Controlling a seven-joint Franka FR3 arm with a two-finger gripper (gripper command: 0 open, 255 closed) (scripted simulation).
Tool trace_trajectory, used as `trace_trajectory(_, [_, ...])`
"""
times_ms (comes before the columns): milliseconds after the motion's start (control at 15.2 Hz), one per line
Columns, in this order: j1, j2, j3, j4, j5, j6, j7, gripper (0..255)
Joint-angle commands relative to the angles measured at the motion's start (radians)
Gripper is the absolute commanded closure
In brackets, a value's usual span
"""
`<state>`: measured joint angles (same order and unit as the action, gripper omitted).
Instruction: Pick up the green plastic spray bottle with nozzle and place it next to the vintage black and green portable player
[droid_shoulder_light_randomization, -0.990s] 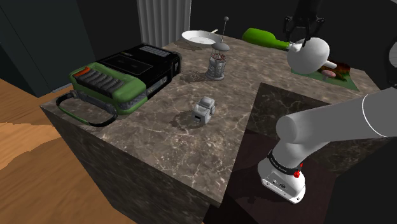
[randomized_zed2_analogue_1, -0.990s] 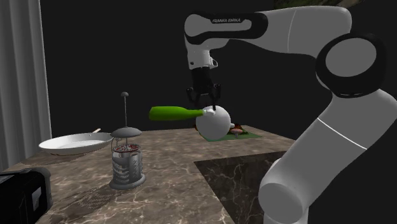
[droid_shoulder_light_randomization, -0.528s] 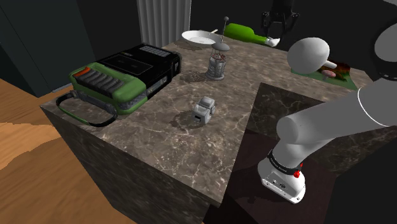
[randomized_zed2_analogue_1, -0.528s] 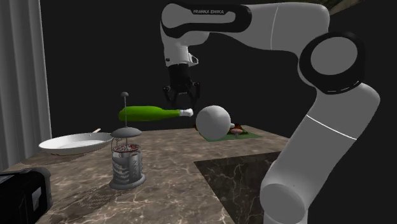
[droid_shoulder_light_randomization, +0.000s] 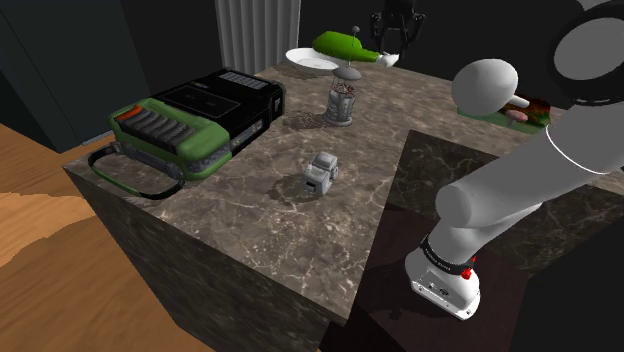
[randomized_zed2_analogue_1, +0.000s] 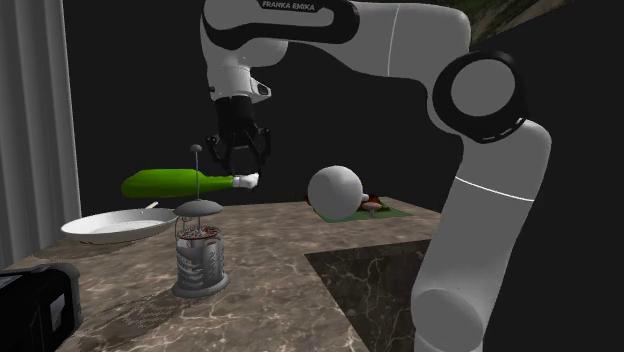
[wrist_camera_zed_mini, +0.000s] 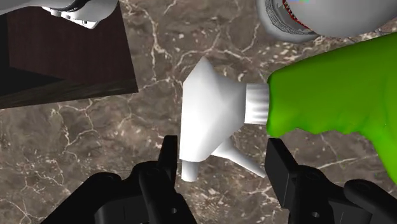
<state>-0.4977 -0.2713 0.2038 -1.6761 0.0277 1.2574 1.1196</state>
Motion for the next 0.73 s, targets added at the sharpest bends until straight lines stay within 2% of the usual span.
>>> trace_trajectory(0, [0.012,0.054,0.030,0.056,0.004,-0.002,0.047,255])
trace_trajectory(396, [0.068,0.257,0.121,0.278,-0.019,-0.027,0.197,255])
trace_trajectory(660, [0.130,0.428,0.172,0.486,-0.067,-0.074,0.297,255])
